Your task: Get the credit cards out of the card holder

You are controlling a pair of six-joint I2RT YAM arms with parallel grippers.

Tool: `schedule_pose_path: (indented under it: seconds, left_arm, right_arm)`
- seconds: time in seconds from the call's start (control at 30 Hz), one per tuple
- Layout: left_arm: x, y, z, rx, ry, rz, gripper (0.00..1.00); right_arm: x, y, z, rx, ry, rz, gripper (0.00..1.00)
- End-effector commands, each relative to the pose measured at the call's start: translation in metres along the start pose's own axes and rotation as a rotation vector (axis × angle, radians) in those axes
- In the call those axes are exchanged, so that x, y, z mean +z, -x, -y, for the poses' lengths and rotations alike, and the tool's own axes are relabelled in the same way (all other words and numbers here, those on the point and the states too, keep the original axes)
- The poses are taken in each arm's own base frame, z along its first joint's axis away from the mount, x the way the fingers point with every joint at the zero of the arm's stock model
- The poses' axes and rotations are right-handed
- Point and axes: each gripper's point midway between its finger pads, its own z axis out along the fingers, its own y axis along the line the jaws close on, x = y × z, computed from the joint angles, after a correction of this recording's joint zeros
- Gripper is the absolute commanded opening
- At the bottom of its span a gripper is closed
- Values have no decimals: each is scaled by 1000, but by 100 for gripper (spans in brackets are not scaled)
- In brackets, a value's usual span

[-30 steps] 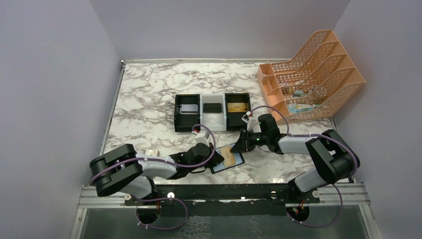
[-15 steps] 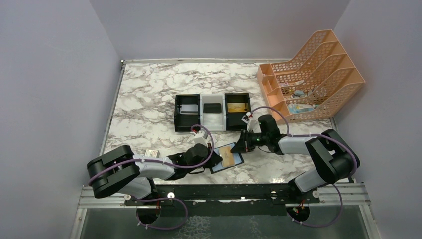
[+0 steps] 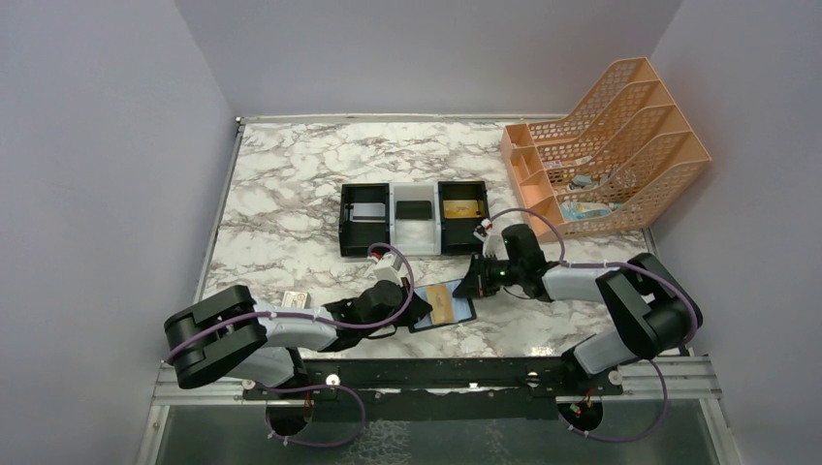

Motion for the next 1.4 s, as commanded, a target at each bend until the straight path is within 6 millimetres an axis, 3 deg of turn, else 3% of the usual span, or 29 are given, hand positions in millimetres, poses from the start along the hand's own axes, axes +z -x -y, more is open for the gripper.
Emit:
schedule_pose_path:
  seconds: [0.0, 0.2, 0.37, 0.57, 0.67, 1.07, 1.2, 1.37]
  left_arm:
    - [-2, 5, -7, 9, 21, 32, 0]
    - [-1, 5, -5, 13, 17, 30, 0]
    - [2, 4, -1, 17, 10, 18, 0]
    - [5, 4, 3, 14, 6, 10, 0]
    - [6, 4, 5, 15, 1, 9, 0]
    - [7, 5, 10, 11, -8, 6, 1]
    - [12, 4, 12, 6, -4, -4, 17]
    - [19, -2, 12, -25, 1, -23, 23]
  right_arm:
    - [-4, 7, 8, -11, -72, 33, 1]
    - [-13, 17, 2, -35, -96, 53, 9]
    - [-30, 33, -9, -75, -137, 95, 35]
    - [-33, 30, -49, -90, 61, 86, 39]
    - [-26, 26, -53, -65, 77, 57, 40]
    - [3, -11, -15, -1, -15, -65, 45]
    - [3, -20, -2, 29, -63, -61, 43]
    - [3, -29, 7, 48, -92, -60, 37]
